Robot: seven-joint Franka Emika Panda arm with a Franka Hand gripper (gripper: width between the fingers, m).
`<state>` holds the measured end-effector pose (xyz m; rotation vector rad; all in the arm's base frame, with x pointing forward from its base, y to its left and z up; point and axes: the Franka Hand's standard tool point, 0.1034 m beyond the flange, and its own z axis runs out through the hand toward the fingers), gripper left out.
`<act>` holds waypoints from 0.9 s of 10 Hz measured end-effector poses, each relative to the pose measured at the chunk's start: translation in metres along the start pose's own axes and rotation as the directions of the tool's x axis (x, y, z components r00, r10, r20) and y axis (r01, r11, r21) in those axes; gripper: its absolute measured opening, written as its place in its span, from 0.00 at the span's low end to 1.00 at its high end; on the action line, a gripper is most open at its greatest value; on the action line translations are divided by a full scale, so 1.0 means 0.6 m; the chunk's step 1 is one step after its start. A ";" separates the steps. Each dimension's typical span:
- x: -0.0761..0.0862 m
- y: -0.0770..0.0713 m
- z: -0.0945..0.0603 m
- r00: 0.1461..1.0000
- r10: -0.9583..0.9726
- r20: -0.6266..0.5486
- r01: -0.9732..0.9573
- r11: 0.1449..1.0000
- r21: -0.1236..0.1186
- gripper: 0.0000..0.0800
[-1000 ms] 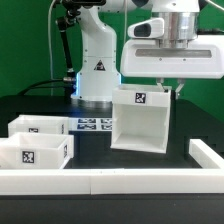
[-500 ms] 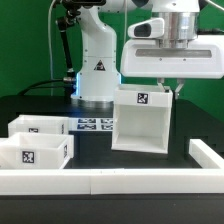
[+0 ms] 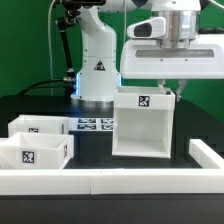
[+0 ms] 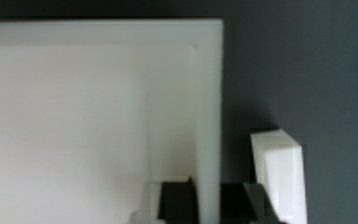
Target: Assemble drawer
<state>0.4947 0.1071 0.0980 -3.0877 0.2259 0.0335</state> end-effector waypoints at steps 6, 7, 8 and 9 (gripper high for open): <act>0.046 -0.001 -0.002 0.996 -0.085 -0.026 0.085 0.996 0.011 0.05; 0.047 -0.001 -0.002 0.996 -0.085 -0.026 0.085 0.996 0.011 0.05; 0.060 -0.002 -0.002 0.996 -0.081 -0.026 0.081 0.997 0.012 0.05; 0.083 -0.006 -0.003 0.997 -0.075 -0.032 0.076 0.997 0.016 0.05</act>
Offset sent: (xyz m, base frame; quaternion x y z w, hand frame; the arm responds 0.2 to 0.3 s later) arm 0.0000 0.0000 0.0000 0.0000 0.0000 0.0000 1.0000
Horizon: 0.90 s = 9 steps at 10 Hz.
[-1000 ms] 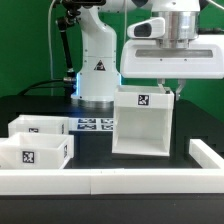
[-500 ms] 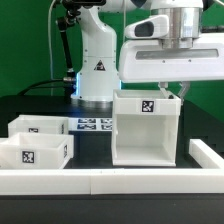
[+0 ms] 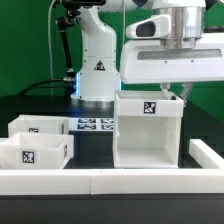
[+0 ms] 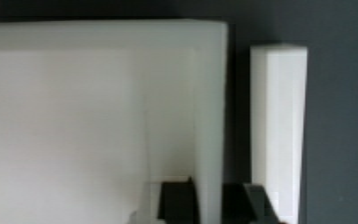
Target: Assemble drawer
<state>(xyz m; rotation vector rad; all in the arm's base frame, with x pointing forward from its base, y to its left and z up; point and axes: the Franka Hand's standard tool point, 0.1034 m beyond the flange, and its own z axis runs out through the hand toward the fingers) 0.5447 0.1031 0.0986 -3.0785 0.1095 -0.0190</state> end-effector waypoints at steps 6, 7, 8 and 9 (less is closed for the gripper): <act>0.047 -0.003 -0.001 0.997 0.066 -0.031 -0.066 0.998 0.013 0.05; 0.047 -0.004 -0.001 0.990 0.137 -0.031 -0.136 0.991 0.016 0.05; 0.047 -0.005 -0.001 0.982 0.188 -0.030 -0.188 0.982 0.018 0.05; 0.050 -0.008 0.000 0.954 0.299 -0.033 -0.298 0.954 0.024 0.05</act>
Offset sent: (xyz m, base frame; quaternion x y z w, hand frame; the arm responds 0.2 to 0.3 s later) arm 0.0000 0.0000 0.0000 0.0000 0.0000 0.0650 0.9979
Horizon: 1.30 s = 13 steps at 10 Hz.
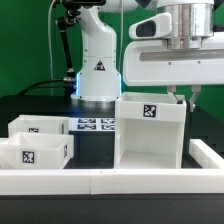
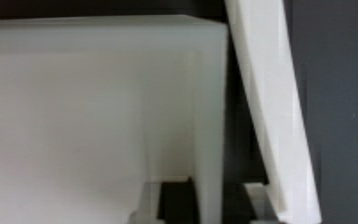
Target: Assemble drawer
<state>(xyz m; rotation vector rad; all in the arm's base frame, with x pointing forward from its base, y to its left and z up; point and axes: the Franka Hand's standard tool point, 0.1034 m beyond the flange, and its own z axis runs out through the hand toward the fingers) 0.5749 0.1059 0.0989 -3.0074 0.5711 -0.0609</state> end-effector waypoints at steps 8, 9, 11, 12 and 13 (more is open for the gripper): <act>0.017 0.001 -0.002 0.853 0.522 0.020 -0.522 0.852 0.022 0.05; 0.016 0.001 -0.001 0.837 0.546 0.026 -0.547 0.837 0.024 0.05; 0.037 0.011 0.000 0.739 0.672 0.056 -0.674 0.738 0.040 0.05; 0.043 0.014 -0.001 0.688 0.723 0.063 -0.726 0.686 0.043 0.05; 0.041 0.009 -0.002 0.654 0.753 0.067 -0.756 0.653 0.042 0.05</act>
Offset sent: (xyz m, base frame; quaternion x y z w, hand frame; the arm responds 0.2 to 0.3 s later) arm 0.0094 -0.0251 -0.0137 -0.0108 -0.0106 0.1990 0.9799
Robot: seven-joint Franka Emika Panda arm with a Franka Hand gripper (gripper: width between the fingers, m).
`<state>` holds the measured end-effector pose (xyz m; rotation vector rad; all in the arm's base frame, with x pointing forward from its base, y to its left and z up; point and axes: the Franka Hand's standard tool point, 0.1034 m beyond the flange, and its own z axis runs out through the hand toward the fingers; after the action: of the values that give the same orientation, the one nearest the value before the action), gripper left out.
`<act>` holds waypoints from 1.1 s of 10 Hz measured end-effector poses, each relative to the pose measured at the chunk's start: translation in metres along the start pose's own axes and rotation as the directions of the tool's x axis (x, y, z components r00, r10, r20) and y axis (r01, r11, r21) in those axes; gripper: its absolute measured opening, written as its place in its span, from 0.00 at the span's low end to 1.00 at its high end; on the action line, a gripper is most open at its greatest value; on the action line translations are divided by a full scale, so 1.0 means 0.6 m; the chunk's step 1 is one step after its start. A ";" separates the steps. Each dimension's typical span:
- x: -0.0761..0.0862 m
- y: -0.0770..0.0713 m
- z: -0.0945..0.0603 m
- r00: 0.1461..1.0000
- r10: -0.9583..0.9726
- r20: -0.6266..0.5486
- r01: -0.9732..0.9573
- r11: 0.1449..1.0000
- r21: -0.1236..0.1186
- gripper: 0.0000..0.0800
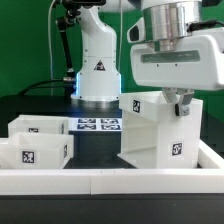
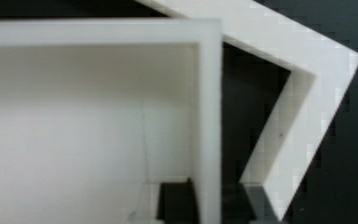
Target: Assemble drawer
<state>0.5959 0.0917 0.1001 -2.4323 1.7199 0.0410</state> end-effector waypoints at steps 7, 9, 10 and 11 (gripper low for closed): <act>0.012 -0.030 0.004 0.946 0.320 0.058 -0.322 0.947 0.017 0.05; 0.017 -0.058 0.007 0.944 0.322 0.068 -0.324 0.946 0.022 0.05; 0.019 -0.064 0.007 0.943 0.326 0.069 -0.328 0.944 0.026 0.05; 0.020 -0.067 0.007 0.941 0.330 0.070 -0.332 0.943 0.020 0.05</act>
Offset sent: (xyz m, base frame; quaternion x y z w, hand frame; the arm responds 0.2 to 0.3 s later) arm 0.0000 0.0000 0.0000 0.0000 0.0000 0.1296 0.9916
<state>0.6383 0.0940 0.0990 -2.0672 2.0613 0.1323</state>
